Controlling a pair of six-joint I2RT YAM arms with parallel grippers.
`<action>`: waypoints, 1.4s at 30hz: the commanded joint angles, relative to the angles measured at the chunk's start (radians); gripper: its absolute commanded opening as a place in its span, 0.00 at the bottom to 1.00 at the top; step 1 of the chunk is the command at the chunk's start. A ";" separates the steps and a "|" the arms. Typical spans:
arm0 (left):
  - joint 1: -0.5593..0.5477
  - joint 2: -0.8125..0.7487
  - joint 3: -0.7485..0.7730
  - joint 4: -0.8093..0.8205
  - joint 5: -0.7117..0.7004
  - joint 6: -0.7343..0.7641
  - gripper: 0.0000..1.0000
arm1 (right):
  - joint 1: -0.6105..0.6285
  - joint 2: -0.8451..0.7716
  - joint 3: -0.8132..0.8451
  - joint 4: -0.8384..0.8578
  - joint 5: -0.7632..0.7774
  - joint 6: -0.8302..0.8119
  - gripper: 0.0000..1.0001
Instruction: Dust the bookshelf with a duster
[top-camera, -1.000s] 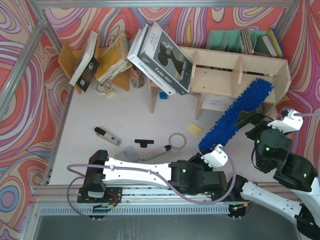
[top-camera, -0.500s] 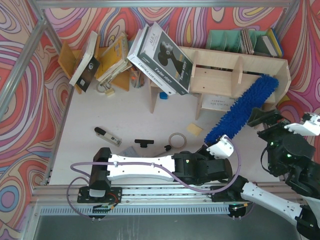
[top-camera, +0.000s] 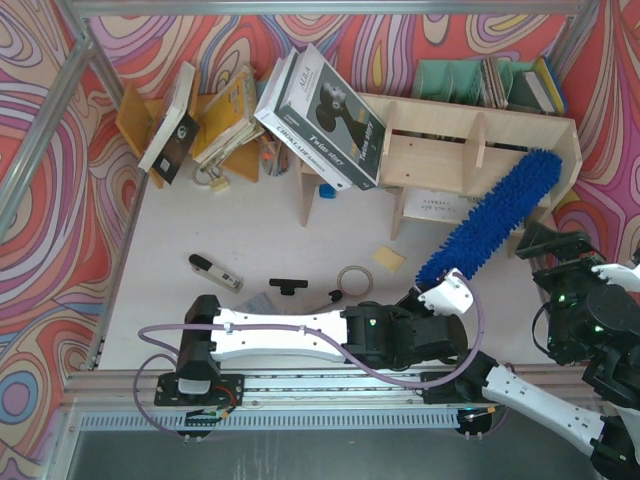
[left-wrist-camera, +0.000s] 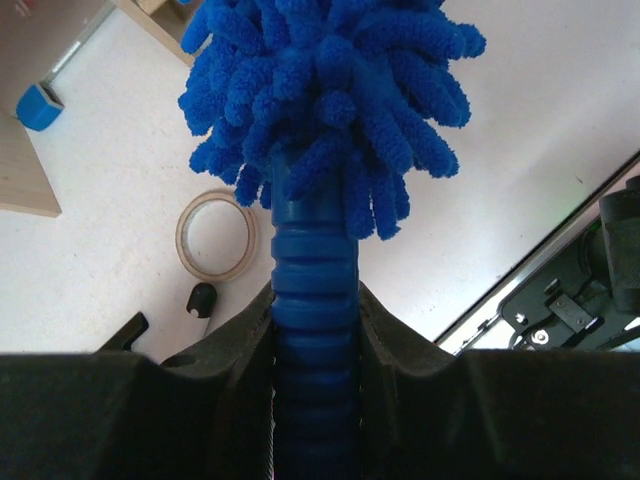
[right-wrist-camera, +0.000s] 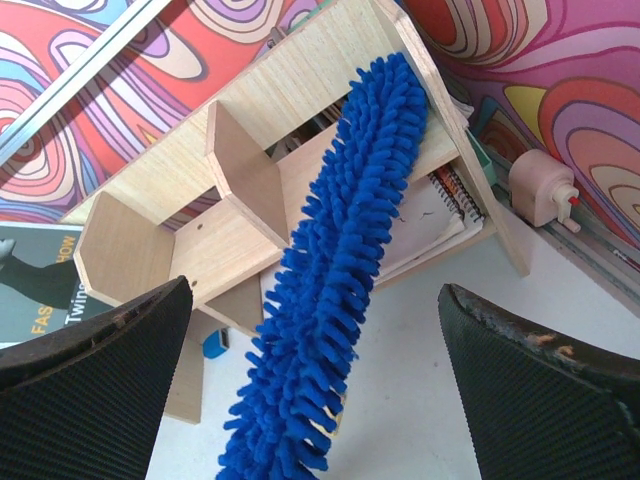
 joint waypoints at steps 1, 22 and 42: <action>-0.009 -0.073 0.019 0.114 -0.079 0.063 0.00 | 0.000 0.021 0.000 -0.042 0.028 0.063 0.99; 0.054 0.050 0.119 -0.087 0.057 -0.076 0.00 | 0.001 0.005 -0.024 -0.073 0.011 0.095 0.99; -0.089 -0.057 -0.024 0.076 0.010 0.057 0.00 | 0.001 0.006 -0.034 -0.103 0.008 0.136 0.99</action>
